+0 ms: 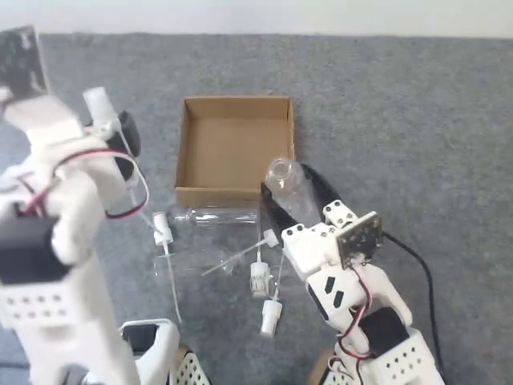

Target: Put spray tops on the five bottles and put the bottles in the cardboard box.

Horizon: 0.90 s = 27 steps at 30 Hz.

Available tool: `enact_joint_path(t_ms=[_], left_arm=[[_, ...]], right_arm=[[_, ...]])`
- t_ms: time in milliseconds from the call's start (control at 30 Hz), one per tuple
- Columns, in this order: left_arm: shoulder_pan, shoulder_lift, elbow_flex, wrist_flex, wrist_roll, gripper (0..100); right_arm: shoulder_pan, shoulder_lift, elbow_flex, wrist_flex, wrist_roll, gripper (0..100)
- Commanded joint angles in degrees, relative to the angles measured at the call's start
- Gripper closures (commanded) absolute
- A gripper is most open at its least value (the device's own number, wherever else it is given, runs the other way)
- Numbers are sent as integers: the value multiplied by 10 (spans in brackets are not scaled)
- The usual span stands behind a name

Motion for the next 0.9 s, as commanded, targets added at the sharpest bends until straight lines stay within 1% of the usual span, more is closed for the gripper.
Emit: enact_joint_path(t_ms=[0,167,333,467,700,767,867], left_arm=[[3,-108,113,-111,18,990],[3,-193,225,-209,61,990],[3,-257,294,-275,126,989],[5,-303,332,-319,159,989],[117,-385,408,-382,159,989],[129,-410,426,-394,158,989],[135,-434,443,-406,134,989]], right_arm=[[-18,13,14,-16,-5,958],[-24,13,18,-16,-6,958],[-77,13,36,-16,-3,958],[-102,13,46,-15,-1,958],[-124,15,53,-9,0,958],[-124,13,63,-15,7,958],[-124,13,73,-15,38,958]])
